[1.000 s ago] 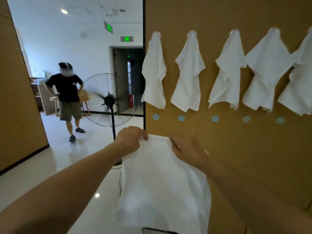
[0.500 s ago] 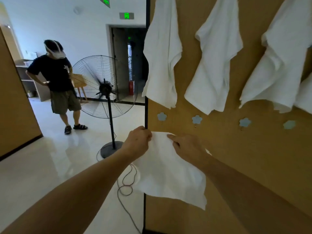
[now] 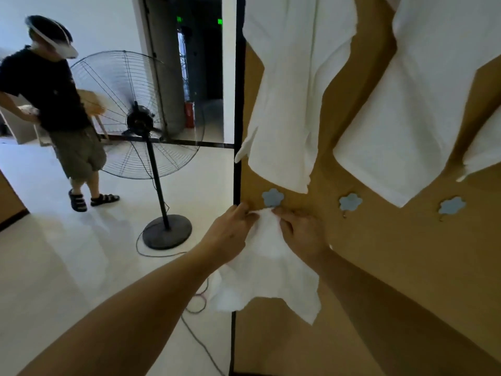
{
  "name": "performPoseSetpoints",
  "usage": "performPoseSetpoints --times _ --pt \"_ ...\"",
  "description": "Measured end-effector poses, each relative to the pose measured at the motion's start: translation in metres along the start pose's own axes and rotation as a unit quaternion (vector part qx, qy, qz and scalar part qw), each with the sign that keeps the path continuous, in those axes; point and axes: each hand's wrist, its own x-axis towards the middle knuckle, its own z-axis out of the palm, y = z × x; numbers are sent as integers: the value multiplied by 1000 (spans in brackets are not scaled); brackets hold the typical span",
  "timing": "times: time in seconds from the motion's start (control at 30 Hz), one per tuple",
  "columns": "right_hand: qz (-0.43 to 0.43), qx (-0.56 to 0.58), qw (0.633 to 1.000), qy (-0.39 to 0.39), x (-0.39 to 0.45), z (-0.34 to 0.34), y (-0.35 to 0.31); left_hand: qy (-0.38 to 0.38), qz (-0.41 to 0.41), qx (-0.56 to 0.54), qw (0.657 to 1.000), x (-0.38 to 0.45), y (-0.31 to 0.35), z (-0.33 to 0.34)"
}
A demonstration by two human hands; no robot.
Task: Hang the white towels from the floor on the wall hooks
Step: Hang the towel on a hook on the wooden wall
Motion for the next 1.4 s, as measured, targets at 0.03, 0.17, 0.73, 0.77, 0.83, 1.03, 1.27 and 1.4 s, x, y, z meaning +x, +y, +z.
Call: performPoseSetpoints --times 0.03,0.17,0.73,0.77,0.83,1.03,1.27,1.4 --pt "43 45 998 -2 -5 6 -3 4 1 -18 1000 0 1 8" --pt "118 84 987 68 -20 25 -15 60 7 -41 997 5 22 32" --pt "170 224 958 62 -66 50 -15 38 -264 -222 938 -24 51 87" --pt "179 210 960 51 -73 54 -14 36 -261 -214 941 -28 51 93" --pt "199 195 960 40 -86 61 -15 53 -262 -166 949 -35 50 102" --pt "227 190 954 -38 -113 65 -10 49 -345 -212 913 -36 60 117" --pt "238 179 944 -140 -125 49 -14 -70 -343 -235 907 -53 63 109" --pt "256 149 941 -162 -130 28 -28 -43 -330 -170 928 -73 66 90"
